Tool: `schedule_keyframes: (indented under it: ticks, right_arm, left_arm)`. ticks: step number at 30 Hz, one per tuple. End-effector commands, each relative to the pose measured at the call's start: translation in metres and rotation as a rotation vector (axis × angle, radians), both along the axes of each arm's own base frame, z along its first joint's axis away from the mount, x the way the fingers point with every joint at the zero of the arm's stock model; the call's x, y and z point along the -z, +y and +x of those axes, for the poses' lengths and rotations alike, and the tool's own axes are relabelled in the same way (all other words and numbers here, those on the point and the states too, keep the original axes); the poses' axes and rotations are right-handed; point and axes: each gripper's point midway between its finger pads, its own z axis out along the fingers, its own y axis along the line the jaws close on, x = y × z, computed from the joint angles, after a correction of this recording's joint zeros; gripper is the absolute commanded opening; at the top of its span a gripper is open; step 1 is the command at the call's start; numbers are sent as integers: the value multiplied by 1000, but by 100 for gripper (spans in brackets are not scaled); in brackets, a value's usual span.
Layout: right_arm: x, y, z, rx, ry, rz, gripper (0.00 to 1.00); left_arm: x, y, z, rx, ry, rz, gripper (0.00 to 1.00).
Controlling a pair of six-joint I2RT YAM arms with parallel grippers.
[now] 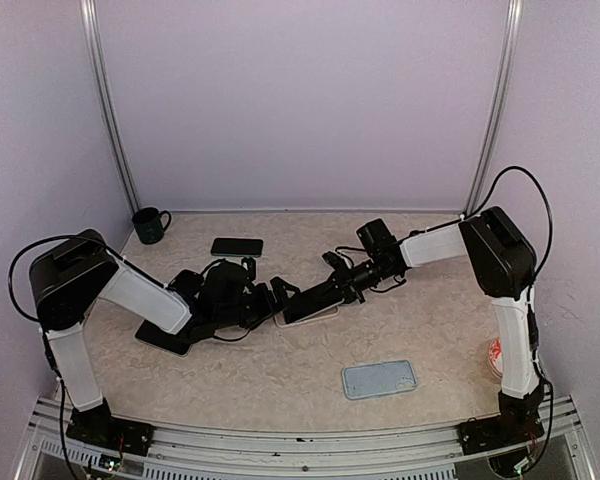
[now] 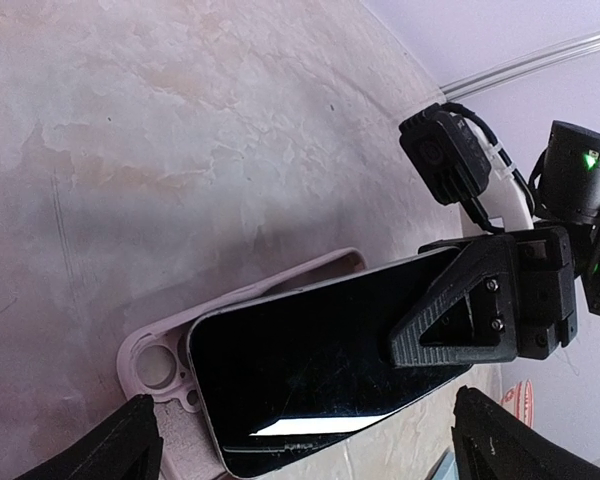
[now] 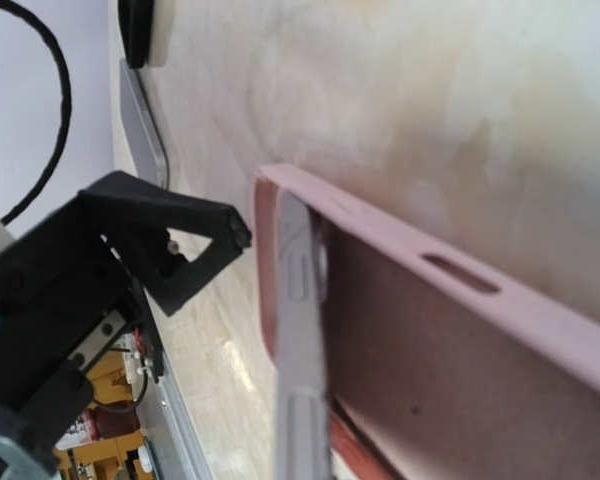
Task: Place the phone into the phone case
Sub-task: Install the phone on the phone case.
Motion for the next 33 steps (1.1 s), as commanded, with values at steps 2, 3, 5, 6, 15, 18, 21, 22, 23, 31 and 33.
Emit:
schedule_keyframes:
  ticks: [2, 3, 5, 6, 15, 18, 21, 22, 23, 31, 33]
  right_arm:
    - [17, 1, -1, 3, 22, -36, 0]
    - [17, 1, -2, 1, 22, -35, 0]
    - [18, 1, -2, 1, 25, -38, 0]
    - [17, 1, -2, 1, 21, -36, 0]
    - [23, 1, -1, 2, 28, -44, 0]
    - [23, 1, -1, 2, 29, -44, 0]
    - [25, 1, -2, 2, 32, -46, 0]
    - [25, 1, -2, 2, 32, -46, 0]
    - [25, 0, -2, 1, 31, -46, 0]
    - [27, 1, -3, -12, 43, -40, 0]
    - [30, 2, -3, -12, 52, -42, 0]
  left_arm:
    - [20, -1, -8, 8, 51, 52, 99]
    - [21, -1, -8, 8, 54, 55, 99]
    - [23, 0, -8, 2, 57, 62, 99]
    - [22, 2, -8, -10, 54, 66, 99]
    - [-3, 16, -8, -65, -14, 55, 99]
    - [4, 9, -9, -39, 9, 49, 99]
    - [10, -2, -10, -1, 25, 30, 99]
    - [12, -6, -10, 13, 31, 26, 99]
    - [12, -8, -9, 17, 32, 25, 99]
    - [26, -23, -10, 75, 65, 26, 99]
    - [26, -24, -10, 77, 64, 28, 99]
